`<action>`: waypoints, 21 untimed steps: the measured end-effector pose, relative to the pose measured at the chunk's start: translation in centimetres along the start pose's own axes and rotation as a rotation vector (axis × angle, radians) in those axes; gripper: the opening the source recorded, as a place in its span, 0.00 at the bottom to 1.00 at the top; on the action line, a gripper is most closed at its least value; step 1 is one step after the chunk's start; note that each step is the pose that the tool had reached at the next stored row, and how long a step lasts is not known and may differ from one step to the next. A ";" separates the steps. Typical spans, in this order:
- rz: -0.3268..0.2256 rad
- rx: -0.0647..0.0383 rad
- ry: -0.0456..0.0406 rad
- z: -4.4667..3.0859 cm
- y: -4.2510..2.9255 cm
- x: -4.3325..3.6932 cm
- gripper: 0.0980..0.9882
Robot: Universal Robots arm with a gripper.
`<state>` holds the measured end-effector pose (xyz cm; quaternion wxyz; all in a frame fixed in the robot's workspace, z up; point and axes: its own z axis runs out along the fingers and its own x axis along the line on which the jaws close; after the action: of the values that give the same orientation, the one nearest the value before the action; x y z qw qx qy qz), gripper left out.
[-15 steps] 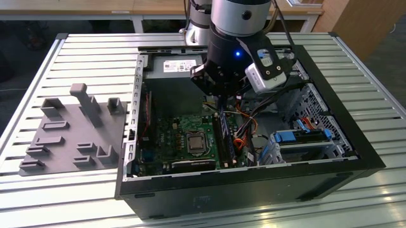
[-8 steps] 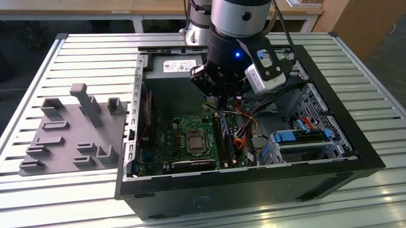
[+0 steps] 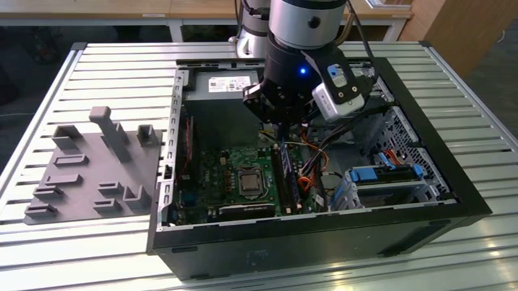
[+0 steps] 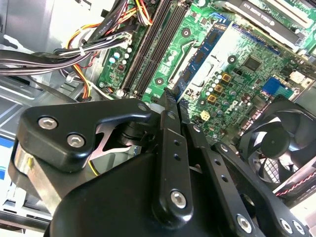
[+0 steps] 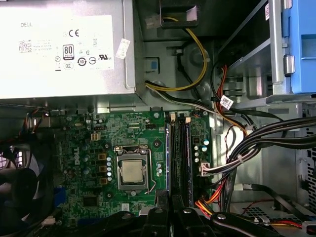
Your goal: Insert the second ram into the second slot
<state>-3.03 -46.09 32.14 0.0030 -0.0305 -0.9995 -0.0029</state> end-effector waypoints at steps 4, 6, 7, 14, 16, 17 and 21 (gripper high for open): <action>0.000 0.000 0.0000 0.06 0.00 0.00 0.04; 0.000 0.000 0.0000 0.10 0.00 0.00 0.04; 0.000 0.000 0.0000 0.12 0.00 0.00 0.04; 0.000 0.000 0.0000 0.74 0.00 0.00 0.04; 0.000 0.000 0.0000 0.78 0.00 0.00 0.04; 0.000 0.000 0.0000 0.79 -0.01 0.00 0.04; 0.000 -0.001 0.0000 0.88 -0.01 0.00 0.04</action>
<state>-3.04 -46.09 31.26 0.0030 -0.0306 -0.9995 -0.0032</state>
